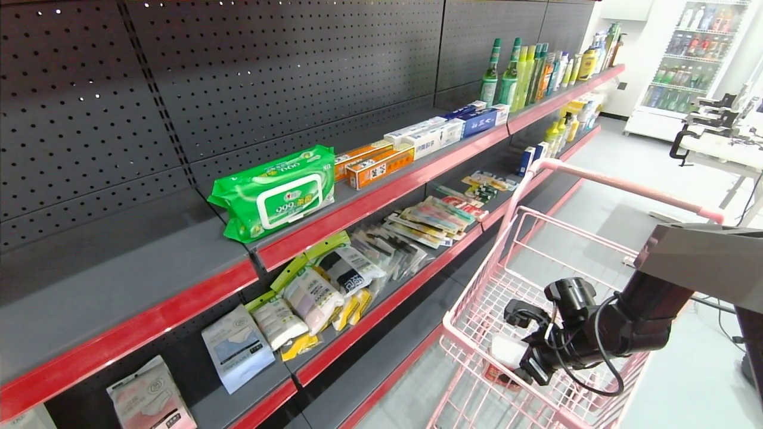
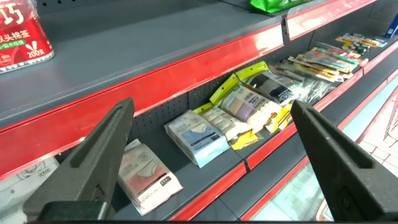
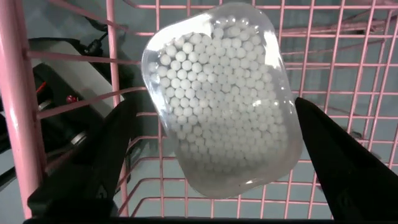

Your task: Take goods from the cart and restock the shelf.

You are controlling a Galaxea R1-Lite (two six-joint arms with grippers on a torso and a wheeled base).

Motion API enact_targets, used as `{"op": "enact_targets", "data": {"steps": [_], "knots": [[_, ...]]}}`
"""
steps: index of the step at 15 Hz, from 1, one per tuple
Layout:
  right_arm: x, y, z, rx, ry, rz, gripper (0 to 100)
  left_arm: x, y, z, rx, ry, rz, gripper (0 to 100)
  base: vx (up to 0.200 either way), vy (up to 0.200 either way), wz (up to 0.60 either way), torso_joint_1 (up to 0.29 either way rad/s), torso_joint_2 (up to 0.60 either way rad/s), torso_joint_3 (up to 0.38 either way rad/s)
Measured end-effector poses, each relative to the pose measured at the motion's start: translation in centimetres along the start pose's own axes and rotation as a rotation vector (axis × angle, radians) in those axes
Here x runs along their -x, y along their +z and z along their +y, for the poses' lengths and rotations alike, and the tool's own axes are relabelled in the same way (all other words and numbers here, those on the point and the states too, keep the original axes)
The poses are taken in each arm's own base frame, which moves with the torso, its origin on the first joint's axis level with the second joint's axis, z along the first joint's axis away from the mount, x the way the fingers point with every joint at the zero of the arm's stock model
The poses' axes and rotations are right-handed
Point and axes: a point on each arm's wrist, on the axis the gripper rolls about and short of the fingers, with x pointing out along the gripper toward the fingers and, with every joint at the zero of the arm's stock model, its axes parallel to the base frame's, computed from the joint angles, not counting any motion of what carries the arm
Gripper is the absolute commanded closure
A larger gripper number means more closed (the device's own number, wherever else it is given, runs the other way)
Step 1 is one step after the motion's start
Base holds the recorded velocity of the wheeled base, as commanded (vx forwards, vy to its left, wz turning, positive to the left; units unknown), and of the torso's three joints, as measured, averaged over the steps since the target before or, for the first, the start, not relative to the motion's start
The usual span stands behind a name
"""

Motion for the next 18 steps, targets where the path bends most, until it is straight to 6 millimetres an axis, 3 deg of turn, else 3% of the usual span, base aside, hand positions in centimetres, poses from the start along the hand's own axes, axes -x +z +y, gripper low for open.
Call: {"op": "enact_targets", "data": {"steps": [5, 18], "knots": [[-0.14, -0.01, 0.06, 0.002, 0.005, 0.002, 0, 0.0, 0.0, 0.0, 0.0, 0.0, 0.0, 0, 0.0, 0.0, 0.0, -0.129, 0.32, 0.198], [-0.16, 0.81, -0.21, 0.025, 0.006, -0.036, 0, 0.0, 0.0, 0.0, 0.0, 0.0, 0.0, 0, 0.0, 0.0, 0.0, -0.004, 0.01, 0.007]]}}
